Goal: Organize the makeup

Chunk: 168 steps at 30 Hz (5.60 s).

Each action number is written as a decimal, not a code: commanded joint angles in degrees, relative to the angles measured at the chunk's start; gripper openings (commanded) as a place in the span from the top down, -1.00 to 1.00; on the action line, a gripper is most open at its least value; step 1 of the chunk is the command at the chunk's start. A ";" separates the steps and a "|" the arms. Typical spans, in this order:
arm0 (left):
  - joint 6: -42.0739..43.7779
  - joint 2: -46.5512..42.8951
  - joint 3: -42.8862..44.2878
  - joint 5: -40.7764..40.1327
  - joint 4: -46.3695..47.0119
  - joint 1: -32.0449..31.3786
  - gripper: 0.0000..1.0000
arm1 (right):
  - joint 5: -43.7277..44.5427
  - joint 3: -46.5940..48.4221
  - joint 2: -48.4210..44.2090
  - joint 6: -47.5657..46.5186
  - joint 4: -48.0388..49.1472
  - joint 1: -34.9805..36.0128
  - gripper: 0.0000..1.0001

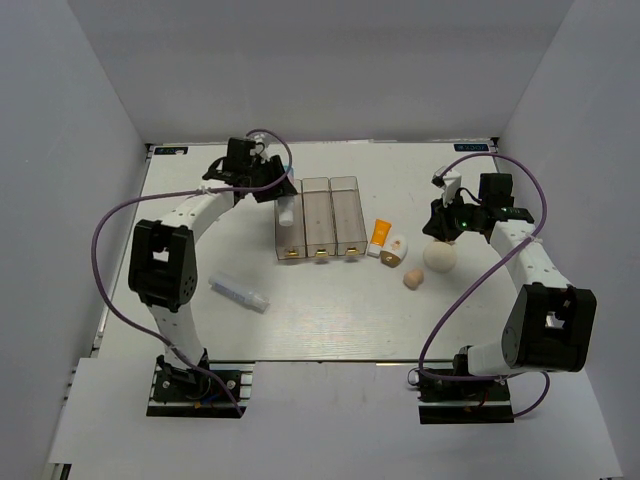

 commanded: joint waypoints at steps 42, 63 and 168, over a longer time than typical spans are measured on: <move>-49.34 -47.61 -35.78 -33.45 -33.46 -2.64 -0.52 | -2.24 0.78 3.05 1.38 1.72 0.00 -0.78; -44.51 -25.11 -35.51 -35.04 -23.98 -1.59 -0.36 | -0.75 -1.68 0.06 1.20 1.72 -0.18 -0.73; -12.78 -32.67 -25.41 -0.33 3.27 -7.30 -0.55 | 21.05 -5.90 12.20 10.09 3.48 -4.57 1.00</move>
